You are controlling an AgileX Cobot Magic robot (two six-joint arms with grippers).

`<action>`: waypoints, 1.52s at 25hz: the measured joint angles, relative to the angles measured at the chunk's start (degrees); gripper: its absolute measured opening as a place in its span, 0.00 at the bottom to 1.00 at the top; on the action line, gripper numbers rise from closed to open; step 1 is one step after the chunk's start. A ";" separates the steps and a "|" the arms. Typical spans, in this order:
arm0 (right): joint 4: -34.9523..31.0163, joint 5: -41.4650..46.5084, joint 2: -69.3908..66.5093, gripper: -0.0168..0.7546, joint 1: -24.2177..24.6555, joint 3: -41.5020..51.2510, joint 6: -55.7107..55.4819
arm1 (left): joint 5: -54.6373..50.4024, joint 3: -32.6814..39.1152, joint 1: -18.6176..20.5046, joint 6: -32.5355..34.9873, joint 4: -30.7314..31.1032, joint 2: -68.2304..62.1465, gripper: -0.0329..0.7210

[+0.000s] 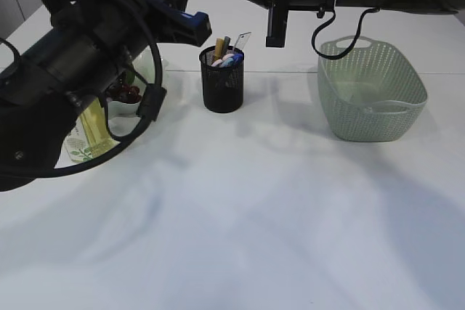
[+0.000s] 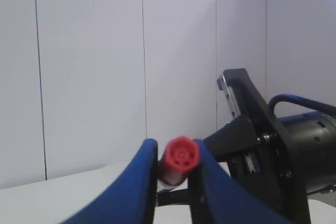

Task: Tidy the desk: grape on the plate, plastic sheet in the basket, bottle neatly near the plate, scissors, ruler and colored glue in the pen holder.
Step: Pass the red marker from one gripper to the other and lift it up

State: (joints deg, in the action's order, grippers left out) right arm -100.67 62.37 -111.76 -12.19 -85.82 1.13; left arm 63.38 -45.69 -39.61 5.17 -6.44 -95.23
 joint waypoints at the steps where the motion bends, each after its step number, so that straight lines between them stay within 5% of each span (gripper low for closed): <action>1: 0.00 0.00 0.00 0.22 0.00 0.00 0.43 | -0.09 0.00 0.00 0.00 0.00 0.00 0.21; 18: 0.00 -0.12 0.00 0.23 0.00 0.00 2.39 | -0.45 0.00 0.00 0.82 0.12 0.00 0.21; 26: 0.00 -0.44 0.00 0.35 0.00 0.00 2.42 | -0.56 0.00 0.00 1.07 1.26 0.00 0.21; 38: 0.00 -0.47 0.00 0.39 0.00 0.00 2.63 | -0.68 0.00 0.00 1.33 1.39 0.00 0.20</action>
State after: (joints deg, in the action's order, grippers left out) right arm -100.67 61.89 -111.76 -12.19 -85.82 3.76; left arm 62.69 -45.69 -39.61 6.49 -5.05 -95.23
